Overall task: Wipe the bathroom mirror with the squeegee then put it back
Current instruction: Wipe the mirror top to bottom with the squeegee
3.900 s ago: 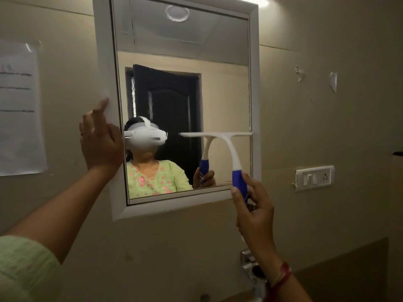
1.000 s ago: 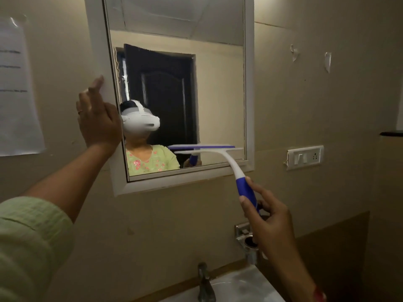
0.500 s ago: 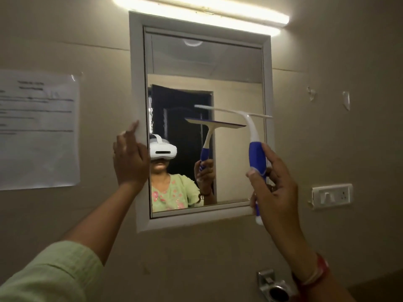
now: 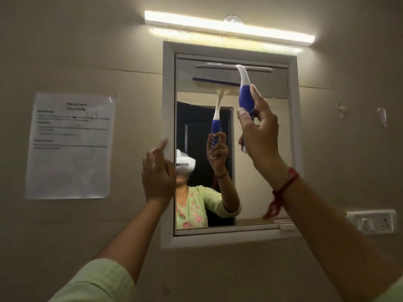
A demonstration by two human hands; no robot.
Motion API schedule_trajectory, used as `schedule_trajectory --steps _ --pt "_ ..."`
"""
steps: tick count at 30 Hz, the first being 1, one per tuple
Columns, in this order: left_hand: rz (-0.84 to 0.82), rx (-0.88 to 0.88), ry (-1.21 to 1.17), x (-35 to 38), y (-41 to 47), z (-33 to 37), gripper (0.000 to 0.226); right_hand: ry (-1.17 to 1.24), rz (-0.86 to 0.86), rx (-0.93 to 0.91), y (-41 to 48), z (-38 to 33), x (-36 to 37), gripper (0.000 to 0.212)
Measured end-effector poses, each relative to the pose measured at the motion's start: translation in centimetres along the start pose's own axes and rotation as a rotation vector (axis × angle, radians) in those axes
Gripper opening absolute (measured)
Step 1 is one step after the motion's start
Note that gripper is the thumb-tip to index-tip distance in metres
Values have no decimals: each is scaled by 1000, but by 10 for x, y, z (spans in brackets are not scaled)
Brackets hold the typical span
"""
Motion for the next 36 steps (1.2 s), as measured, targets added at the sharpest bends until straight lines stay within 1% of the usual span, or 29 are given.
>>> schedule_trajectory --steps 7,12,18,26,36 --pt "-29 2 -14 0 1 1 50 32 37 -11 19 1 24 47" --pt "-33 -3 -31 2 1 -2 49 34 10 -27 30 0 36 47" --pt "-33 -12 -64 1 1 -2 49 63 34 -30 36 0 45 47" --pt "-44 -9 -47 1 2 -1 49 100 32 -25 34 -1 48 47" --pt "-31 -18 -60 2 1 -3 50 -23 -3 -74 14 8 62 49"
Point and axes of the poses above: each hand's wrist, its own y-axis towards the middle knuckle, its own x-axis out of the palm, z = x × y, the point moved 4 cm from there along y, towards the middle knuckle, and after that the axes turned 6 degrees about -z, right-handed, at the moved point
